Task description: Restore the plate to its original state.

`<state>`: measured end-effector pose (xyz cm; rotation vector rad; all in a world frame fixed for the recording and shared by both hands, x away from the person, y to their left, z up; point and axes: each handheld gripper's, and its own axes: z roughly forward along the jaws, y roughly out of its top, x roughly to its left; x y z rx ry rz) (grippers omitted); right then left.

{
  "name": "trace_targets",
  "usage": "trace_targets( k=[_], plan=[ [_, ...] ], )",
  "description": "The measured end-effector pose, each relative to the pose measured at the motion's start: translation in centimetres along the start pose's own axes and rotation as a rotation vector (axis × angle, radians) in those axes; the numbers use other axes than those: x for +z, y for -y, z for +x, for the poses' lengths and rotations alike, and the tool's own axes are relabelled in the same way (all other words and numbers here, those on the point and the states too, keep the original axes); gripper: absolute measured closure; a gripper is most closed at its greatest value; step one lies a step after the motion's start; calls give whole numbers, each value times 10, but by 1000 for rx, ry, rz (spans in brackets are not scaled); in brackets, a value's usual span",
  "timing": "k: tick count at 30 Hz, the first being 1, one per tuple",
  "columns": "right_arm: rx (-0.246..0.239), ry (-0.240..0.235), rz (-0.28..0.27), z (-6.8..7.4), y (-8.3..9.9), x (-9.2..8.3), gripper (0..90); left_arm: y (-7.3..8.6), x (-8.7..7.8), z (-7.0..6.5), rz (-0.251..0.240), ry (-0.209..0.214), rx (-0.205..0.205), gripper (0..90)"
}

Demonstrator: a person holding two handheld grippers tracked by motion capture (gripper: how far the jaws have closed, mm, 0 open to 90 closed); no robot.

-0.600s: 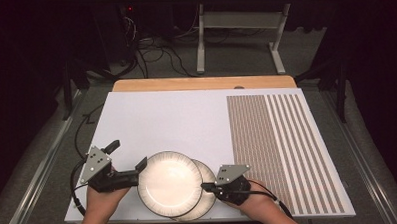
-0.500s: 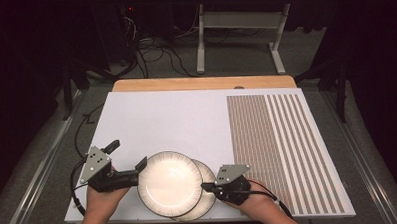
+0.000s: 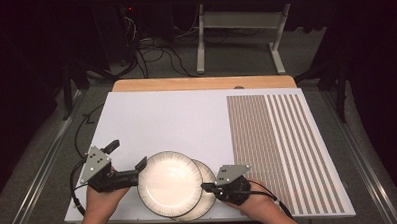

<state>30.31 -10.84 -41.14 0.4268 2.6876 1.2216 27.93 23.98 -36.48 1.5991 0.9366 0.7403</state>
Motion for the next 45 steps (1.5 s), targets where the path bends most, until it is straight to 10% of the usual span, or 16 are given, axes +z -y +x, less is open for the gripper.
trace_targets(
  k=[45],
  plan=[
    [-2, 6, 11, 1, 2, -3, 900, -1, 0, 0, -3, 5, 10, 4]
  ],
)
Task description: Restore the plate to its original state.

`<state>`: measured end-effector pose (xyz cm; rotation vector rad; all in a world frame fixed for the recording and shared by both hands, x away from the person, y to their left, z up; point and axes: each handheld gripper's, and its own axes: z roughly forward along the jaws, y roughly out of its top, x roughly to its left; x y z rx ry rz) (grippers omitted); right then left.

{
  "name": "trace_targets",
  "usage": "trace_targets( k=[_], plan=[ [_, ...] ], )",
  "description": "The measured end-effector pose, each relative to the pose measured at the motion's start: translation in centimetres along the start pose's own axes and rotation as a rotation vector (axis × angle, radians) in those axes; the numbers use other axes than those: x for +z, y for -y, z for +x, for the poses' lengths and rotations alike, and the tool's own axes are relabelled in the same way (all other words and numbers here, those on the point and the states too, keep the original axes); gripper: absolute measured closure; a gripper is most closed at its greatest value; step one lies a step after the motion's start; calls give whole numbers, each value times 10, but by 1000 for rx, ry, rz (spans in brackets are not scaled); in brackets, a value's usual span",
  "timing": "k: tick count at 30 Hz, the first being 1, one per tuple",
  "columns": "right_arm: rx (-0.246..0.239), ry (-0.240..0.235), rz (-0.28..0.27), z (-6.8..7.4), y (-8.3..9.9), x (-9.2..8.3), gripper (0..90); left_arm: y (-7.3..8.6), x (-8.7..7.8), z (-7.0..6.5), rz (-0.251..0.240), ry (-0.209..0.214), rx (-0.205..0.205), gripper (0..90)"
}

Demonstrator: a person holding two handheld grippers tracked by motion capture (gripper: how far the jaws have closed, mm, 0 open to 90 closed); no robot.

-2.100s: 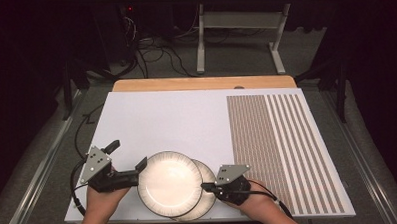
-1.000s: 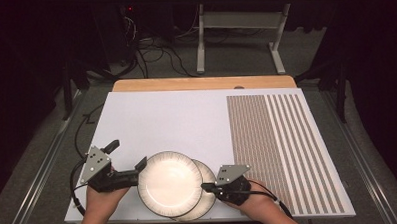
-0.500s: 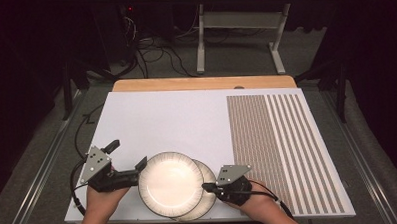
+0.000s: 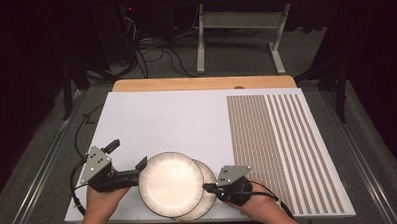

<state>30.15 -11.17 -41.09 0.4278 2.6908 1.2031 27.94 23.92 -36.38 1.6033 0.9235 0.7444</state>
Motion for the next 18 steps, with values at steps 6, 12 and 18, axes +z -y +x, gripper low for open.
trace_targets(
  k=[6, 12, 18],
  plan=[
    [-4, 5, -3, -2, 1, -2, 900, 0, 0, 0, -3, -1, -2, 4],
    [3, 11, -1, -2, 2, -5, 900, 0, 0, 0, 0, 0, 4, 4],
    [2, 12, -4, -1, 3, -7, 900, 0, 0, 0, -1, 0, 4, 4]
  ],
)
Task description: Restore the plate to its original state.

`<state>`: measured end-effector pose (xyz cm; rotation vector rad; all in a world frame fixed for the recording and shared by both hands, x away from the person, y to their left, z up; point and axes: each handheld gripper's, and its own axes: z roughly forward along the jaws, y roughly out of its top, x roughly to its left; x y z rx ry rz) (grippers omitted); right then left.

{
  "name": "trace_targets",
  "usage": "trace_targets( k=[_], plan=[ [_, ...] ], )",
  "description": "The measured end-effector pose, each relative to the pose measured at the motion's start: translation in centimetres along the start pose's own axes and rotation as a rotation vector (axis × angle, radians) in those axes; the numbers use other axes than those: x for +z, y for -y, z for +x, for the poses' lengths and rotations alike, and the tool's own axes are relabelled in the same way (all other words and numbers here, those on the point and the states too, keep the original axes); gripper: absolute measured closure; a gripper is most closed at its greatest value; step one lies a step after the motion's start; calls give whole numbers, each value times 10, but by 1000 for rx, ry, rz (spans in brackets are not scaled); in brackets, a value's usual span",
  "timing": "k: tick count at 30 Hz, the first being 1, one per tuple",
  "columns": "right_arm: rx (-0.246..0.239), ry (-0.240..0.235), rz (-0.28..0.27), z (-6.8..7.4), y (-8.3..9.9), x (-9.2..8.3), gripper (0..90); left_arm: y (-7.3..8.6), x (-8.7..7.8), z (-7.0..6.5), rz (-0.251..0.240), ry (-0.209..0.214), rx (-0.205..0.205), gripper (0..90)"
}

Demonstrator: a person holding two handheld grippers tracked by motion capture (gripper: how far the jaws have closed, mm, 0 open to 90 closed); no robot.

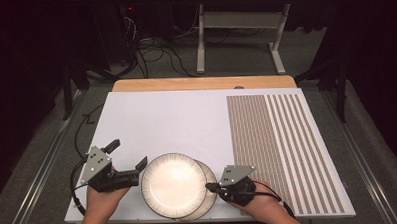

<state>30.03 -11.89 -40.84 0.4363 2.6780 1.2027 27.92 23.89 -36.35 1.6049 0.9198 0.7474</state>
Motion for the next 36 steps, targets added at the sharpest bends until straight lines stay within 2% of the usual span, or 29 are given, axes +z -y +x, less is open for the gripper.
trace_targets(
  k=[10, 13, 36],
  plan=[
    [12, 9, -10, -2, 1, -4, 900, 0, 0, 0, 3, 1, -2, 4],
    [31, 16, -17, -4, 2, -9, 900, 0, 0, 1, 2, 1, -4, 4],
    [20, 24, -10, -4, 4, -11, 900, 0, 0, 0, -3, 2, -5, 4]
  ],
)
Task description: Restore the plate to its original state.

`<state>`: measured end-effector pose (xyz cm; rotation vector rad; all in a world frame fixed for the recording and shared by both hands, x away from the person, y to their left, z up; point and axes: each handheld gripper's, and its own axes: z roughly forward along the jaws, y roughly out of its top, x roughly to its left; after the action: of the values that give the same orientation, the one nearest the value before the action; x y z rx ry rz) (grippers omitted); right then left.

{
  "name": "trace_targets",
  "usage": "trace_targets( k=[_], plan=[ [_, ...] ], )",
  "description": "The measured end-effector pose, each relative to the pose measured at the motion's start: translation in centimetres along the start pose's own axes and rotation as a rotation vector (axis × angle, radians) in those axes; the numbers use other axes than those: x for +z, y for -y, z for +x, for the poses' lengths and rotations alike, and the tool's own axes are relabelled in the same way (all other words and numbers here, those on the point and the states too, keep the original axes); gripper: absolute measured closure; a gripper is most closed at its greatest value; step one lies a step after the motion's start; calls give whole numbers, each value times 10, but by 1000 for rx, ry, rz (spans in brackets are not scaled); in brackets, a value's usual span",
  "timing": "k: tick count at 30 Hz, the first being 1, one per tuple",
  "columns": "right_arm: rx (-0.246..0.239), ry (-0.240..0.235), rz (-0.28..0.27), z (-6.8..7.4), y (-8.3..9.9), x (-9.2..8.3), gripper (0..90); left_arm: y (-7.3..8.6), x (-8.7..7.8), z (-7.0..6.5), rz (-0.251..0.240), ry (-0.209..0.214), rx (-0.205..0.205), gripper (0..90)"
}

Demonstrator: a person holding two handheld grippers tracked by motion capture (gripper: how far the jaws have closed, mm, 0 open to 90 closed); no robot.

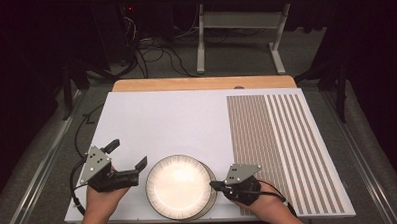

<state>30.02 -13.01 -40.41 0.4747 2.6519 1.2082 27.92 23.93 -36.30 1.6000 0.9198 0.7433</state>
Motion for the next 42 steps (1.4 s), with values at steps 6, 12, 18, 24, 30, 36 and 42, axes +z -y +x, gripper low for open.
trace_targets(
  k=[6, 12, 18, 24, 30, 36, 42],
  plan=[
    [0, 4, 3, -1, 0, -1, 900, 0, 0, 0, 1, 0, 1, 4],
    [5, 9, 3, -2, 1, -3, 900, 0, 0, 1, 5, -1, 4, 4],
    [12, 14, -8, -4, 2, -7, 900, 1, 1, 0, 7, 0, 6, 4],
    [23, 23, -24, -6, 4, -12, 900, 1, 2, 0, 9, 3, 3, 4],
    [24, 21, -23, -6, 4, -13, 900, 2, 3, 0, 13, 5, 2, 4],
    [41, 29, -38, -9, 4, -15, 900, 2, 2, 1, 14, 5, -1, 4],
    [69, 64, -77, -16, 6, -24, 900, 2, 3, 1, 16, 6, 0, 4]
  ],
)
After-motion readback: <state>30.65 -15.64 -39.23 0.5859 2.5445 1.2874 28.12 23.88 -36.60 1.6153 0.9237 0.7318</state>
